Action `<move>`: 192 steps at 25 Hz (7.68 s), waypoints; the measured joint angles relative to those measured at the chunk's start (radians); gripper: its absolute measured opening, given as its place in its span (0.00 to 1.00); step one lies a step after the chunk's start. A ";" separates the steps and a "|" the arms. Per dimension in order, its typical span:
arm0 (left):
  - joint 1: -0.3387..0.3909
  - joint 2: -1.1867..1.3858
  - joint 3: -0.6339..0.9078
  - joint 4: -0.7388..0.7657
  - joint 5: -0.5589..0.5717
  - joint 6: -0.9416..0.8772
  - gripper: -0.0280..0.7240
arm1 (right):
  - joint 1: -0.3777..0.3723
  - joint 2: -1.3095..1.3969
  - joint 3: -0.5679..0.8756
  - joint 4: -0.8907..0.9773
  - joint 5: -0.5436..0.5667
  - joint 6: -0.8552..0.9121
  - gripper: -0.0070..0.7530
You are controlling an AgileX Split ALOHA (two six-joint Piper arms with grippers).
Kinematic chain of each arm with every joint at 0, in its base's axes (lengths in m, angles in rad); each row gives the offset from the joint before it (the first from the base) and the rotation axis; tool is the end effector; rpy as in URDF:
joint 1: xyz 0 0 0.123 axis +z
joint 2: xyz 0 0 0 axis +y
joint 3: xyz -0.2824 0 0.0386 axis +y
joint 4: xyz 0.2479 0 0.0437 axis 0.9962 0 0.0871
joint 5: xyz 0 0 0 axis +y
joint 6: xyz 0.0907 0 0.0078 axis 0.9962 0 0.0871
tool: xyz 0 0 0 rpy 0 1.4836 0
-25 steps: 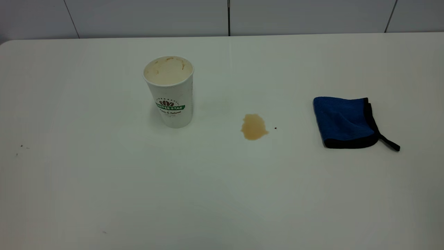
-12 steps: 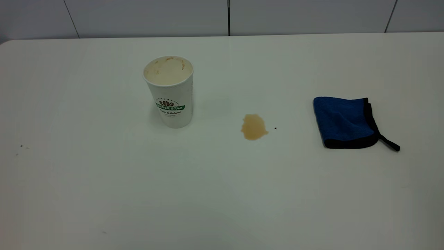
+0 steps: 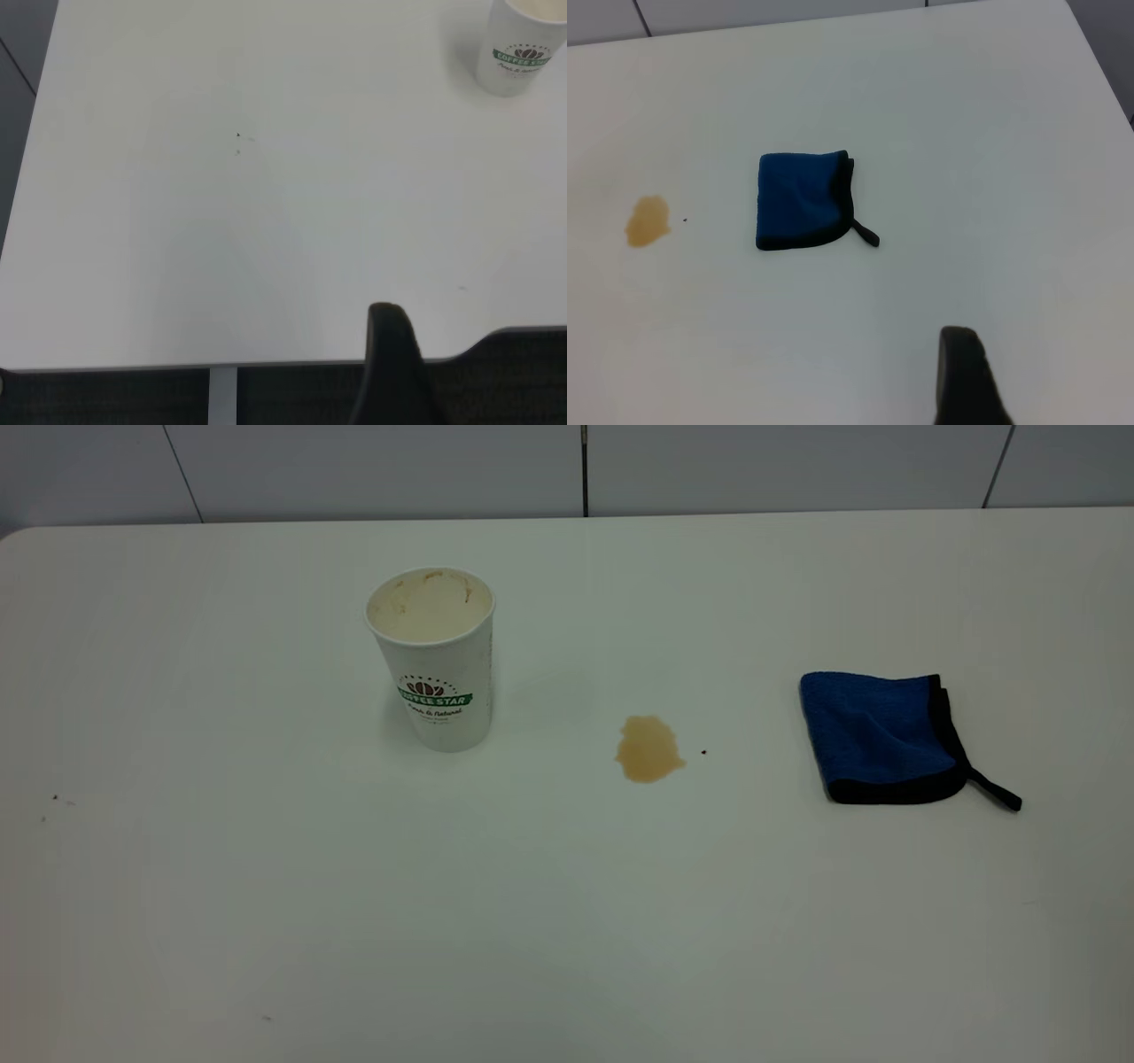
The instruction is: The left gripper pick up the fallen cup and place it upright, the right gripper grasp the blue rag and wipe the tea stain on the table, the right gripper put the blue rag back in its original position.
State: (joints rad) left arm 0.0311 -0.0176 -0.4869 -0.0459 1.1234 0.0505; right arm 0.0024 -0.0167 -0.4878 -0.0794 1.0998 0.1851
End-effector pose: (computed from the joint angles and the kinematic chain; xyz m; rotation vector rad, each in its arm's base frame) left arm -0.0087 -0.0040 0.2685 0.0244 2.1015 -0.0064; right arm -0.0078 -0.0065 0.2708 0.1952 2.0671 0.0192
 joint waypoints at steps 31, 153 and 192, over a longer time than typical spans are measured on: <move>0.000 0.000 0.000 0.000 0.000 -0.001 0.72 | 0.000 1.088 -0.036 0.383 -0.683 -0.579 0.84; 0.000 0.000 0.000 0.000 0.000 0.001 0.72 | 0.177 2.474 -1.035 0.037 -0.659 -0.151 0.36; 0.000 0.000 0.000 0.000 0.000 -0.001 0.72 | 0.070 0.414 0.010 0.052 -0.014 -0.121 0.71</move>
State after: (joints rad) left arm 0.0311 -0.0176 -0.4869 -0.0459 1.1234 0.0493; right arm 0.0725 0.3971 -0.4777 -0.0278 1.0853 0.0646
